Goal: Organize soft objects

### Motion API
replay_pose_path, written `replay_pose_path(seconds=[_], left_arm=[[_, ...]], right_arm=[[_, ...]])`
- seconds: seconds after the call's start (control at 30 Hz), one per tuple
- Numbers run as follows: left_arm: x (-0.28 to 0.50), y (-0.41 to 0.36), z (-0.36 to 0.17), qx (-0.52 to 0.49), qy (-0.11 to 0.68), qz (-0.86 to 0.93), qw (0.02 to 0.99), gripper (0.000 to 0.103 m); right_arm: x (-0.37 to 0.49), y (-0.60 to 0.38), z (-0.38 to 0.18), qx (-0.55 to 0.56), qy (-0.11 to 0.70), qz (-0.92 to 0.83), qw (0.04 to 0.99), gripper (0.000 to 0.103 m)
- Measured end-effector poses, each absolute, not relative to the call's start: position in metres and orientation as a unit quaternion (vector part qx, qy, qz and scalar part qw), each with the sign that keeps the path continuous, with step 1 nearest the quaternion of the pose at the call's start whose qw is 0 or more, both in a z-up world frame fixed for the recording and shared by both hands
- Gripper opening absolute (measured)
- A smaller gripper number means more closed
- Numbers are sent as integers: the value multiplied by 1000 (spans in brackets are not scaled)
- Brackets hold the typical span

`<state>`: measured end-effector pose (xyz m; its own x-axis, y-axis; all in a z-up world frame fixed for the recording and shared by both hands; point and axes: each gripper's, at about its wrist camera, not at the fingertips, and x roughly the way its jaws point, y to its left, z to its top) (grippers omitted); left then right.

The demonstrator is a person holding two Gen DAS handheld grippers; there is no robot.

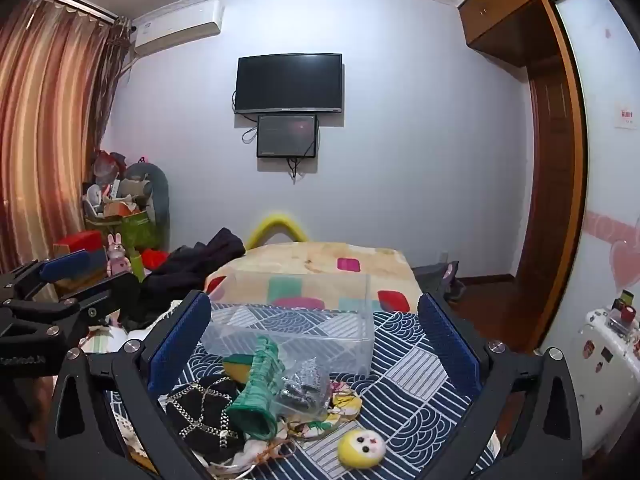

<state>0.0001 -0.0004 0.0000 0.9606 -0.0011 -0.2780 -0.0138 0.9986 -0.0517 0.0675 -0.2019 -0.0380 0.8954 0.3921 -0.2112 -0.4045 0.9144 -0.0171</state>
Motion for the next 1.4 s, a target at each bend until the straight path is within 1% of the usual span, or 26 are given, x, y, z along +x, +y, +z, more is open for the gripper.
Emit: replay_pose_path(seconds=[0.1,0.27,0.37,1.4], left_arm=[[1,-5,0,-18,143,2,990,103],[5,2,-3,-45,142,3,989,103],[-1,-1,0,-34,133,4,991,103],[-3,-1,-1,-35,133,5,991,103]], right_arm=[[67,-202,-38,-31,103,204,973,103],[66,-201,-38,-29,104,207,972,103],[66,-201,-39,-30,104,207,972,103],[58,-204,-27,-26,100,209,972,103]])
